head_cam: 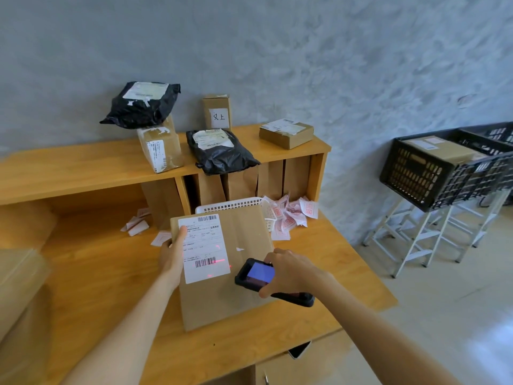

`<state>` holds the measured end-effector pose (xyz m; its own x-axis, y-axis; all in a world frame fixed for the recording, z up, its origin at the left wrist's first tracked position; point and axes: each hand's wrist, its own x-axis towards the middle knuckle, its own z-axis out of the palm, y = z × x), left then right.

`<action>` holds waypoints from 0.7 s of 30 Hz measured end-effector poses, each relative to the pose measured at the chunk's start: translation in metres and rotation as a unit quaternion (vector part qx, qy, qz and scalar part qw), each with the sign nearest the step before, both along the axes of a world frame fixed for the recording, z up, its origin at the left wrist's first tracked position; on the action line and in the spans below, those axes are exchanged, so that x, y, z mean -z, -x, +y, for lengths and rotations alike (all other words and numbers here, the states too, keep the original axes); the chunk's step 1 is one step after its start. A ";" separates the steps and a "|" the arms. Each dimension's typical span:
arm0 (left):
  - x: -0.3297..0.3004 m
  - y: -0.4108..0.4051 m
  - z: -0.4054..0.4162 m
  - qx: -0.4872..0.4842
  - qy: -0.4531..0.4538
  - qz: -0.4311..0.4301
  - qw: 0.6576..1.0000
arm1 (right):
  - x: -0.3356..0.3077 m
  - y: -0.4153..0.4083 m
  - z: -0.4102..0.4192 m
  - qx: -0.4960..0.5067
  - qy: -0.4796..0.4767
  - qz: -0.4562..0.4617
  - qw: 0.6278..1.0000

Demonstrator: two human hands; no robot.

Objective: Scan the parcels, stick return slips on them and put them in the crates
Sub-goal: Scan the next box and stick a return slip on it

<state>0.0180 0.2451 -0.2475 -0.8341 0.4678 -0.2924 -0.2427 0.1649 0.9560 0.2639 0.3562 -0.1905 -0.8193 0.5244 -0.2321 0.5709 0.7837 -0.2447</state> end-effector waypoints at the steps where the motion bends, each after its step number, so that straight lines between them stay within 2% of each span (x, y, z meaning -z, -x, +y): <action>1: 0.000 0.001 0.000 0.002 -0.001 0.001 1.000 | 0.000 0.001 -0.001 -0.004 -0.001 0.001 1.000; 13: 0.002 -0.002 -0.005 0.011 -0.003 0.011 1.000 | 0.006 0.005 0.001 -0.012 -0.006 0.011 1.000; 16: 0.005 -0.004 -0.008 0.032 0.008 0.004 0.999 | 0.010 0.003 0.010 0.027 -0.011 0.020 0.999; 21: 0.016 -0.001 -0.013 0.098 0.068 -0.007 0.993 | 0.018 -0.003 0.030 0.146 -0.042 0.026 0.988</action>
<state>0.0189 0.2324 -0.2635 -0.7261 0.5766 -0.3745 -0.2057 0.3375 0.9186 0.2665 0.3861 -0.2089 -0.6395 0.7560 -0.1399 0.7643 0.6056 -0.2215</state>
